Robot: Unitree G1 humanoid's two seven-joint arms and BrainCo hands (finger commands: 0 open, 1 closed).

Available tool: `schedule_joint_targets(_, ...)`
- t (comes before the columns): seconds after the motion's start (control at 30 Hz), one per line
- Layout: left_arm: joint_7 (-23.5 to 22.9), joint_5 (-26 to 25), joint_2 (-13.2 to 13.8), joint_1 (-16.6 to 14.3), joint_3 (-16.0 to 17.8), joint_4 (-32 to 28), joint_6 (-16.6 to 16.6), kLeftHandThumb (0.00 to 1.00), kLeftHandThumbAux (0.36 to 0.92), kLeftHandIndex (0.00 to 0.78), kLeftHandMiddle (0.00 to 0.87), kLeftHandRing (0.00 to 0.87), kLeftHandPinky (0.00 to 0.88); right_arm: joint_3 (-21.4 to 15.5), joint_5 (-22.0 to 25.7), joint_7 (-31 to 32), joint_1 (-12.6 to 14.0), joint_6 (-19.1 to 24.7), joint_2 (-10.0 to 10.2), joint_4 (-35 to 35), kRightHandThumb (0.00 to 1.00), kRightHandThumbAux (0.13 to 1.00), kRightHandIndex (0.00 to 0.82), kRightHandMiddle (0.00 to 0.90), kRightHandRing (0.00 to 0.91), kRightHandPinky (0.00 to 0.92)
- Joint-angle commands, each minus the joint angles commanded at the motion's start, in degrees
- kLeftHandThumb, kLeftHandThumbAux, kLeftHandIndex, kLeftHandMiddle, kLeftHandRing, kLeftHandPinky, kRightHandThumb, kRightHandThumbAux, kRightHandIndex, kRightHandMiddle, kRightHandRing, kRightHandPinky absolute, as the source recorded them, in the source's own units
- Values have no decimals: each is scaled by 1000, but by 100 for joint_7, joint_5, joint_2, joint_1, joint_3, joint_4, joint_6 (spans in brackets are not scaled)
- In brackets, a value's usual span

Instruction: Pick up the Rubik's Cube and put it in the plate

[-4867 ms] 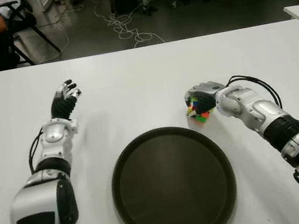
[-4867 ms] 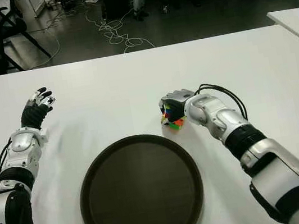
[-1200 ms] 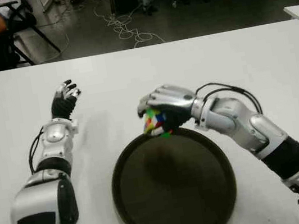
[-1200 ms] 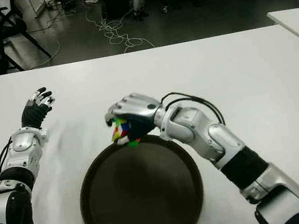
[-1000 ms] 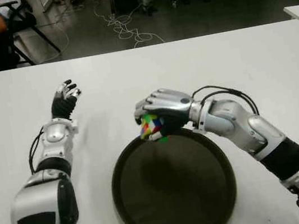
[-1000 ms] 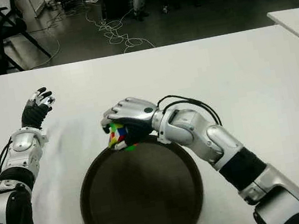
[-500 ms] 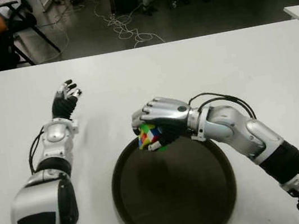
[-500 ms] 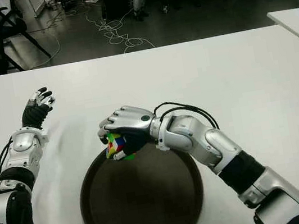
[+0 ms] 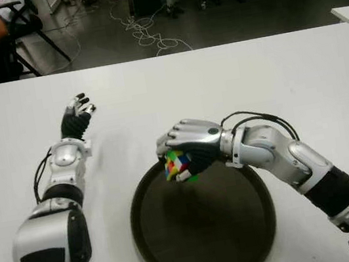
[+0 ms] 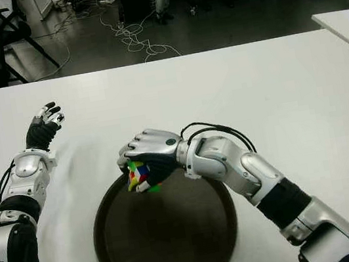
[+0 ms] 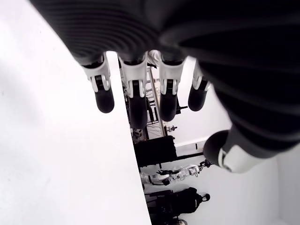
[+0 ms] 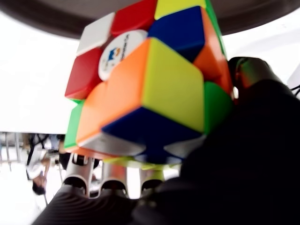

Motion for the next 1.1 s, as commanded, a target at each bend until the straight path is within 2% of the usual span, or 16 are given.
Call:
schedule_joint_targets(0.2, 33, 1, -3, -11, 3, 2, 30, 126, 577, 62, 134, 116, 95, 10, 101, 184, 20, 241, 86, 84, 945, 663, 443, 452, 449, 365)
schedule_joint_targets(0.43, 46, -13, -9, -9, 21, 2, 25, 122, 570, 64, 139, 122, 103, 63, -18, 98, 39, 329, 154, 235, 948, 662, 471, 459, 426, 371)
schedule_joint_targets(0.87, 56, -29, -19, -14, 56, -1, 34, 134, 590, 73, 146, 135, 110, 62, -39, -175, 32, 177, 241, 566, 947, 662, 459, 454, 439, 373)
schedule_joint_targets(1.1, 75, 30, -5, -15, 9, -1, 20, 134, 568, 77, 153, 136, 108, 25, -76, -605, 24, -227, 268, 804, 943, 665, 459, 429, 450, 375)
